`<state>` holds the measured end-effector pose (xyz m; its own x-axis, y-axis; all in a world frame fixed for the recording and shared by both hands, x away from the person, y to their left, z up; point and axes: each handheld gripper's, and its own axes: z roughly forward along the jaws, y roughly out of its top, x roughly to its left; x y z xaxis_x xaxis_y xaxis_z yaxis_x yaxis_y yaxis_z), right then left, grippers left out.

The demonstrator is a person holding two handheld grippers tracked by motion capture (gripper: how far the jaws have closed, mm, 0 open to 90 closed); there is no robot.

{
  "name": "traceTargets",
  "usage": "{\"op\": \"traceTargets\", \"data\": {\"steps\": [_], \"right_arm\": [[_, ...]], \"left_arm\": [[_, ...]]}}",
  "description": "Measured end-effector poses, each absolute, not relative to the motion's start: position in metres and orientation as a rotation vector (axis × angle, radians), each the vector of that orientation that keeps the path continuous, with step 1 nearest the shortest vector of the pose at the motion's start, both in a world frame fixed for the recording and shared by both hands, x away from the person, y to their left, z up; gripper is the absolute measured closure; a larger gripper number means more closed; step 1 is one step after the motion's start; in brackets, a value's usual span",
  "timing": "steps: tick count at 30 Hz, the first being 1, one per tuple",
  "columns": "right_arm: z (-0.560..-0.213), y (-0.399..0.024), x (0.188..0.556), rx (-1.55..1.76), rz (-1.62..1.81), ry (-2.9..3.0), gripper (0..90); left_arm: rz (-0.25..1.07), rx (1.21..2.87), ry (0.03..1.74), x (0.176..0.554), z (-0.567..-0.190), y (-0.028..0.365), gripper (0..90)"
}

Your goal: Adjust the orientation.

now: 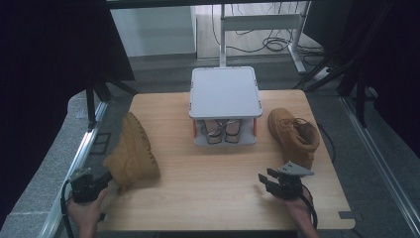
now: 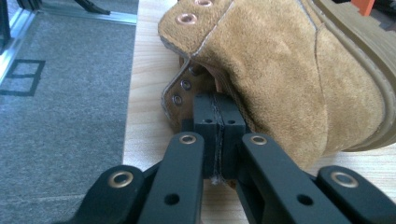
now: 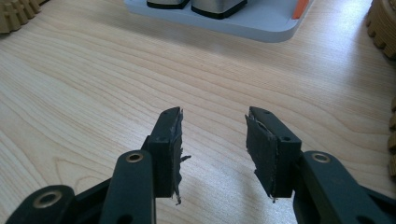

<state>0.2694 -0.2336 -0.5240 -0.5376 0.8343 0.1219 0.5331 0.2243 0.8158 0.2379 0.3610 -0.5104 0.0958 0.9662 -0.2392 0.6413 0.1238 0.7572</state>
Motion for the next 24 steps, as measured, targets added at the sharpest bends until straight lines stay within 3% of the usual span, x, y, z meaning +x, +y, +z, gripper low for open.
{"op": "traceTargets", "data": {"steps": [24], "right_arm": [[-0.5254, -0.2339, 0.2704, 1.284, 1.221, 2.154, 55.7]], "left_arm": [[0.515, 1.604, 1.601, 0.243, -0.5078, 0.3551, 89.6]]}}
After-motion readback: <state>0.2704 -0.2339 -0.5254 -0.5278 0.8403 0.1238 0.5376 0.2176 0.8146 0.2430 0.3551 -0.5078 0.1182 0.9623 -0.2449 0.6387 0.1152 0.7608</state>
